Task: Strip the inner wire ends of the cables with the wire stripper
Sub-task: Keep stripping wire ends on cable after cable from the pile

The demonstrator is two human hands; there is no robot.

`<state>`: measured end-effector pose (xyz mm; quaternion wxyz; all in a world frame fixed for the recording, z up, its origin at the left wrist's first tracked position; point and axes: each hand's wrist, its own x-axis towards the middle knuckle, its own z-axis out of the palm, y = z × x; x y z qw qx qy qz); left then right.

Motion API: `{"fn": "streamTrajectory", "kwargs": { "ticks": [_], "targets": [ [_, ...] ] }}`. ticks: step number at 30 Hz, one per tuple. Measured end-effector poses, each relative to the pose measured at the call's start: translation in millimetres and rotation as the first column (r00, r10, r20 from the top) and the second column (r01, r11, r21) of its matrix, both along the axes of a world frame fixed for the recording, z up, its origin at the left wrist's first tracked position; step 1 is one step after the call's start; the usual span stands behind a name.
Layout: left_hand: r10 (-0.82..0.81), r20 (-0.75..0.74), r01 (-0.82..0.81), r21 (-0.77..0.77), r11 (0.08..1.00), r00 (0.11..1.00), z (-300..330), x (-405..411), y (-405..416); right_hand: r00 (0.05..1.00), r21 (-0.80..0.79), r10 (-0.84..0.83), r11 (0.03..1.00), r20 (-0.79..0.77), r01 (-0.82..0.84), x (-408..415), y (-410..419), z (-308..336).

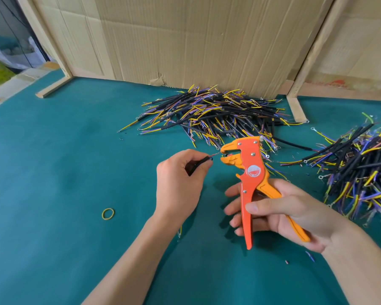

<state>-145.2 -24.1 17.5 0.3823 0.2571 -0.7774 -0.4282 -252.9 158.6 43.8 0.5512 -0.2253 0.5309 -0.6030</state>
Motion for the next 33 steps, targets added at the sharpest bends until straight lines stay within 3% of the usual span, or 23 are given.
{"fn": "streamTrajectory", "kwargs": {
  "ticks": [7,17,24,33],
  "targets": [
    [0.020,-0.035,-0.026,-0.196,0.980,0.999,0.7,0.3,2.6,0.999,0.010,0.035,0.999,-0.030,-0.034,9.1,-7.1,0.3],
    [0.057,-0.036,-0.068,-0.475,0.877,0.998,-2.1,1.9,1.1,0.989,0.033,-0.012,0.999,-0.144,0.016,12.6,-9.4,0.7],
    [0.039,-0.042,-0.054,-0.468,0.882,0.998,-0.7,1.6,1.0,0.983,0.033,0.016,0.999,-0.181,-0.010,11.1,-9.2,-1.2],
    [0.010,-0.058,-0.035,-0.439,0.898,0.998,0.2,2.4,0.3,0.993,-0.010,0.049,0.999,-0.108,-0.050,7.4,-7.8,-1.8]
  ]
}}
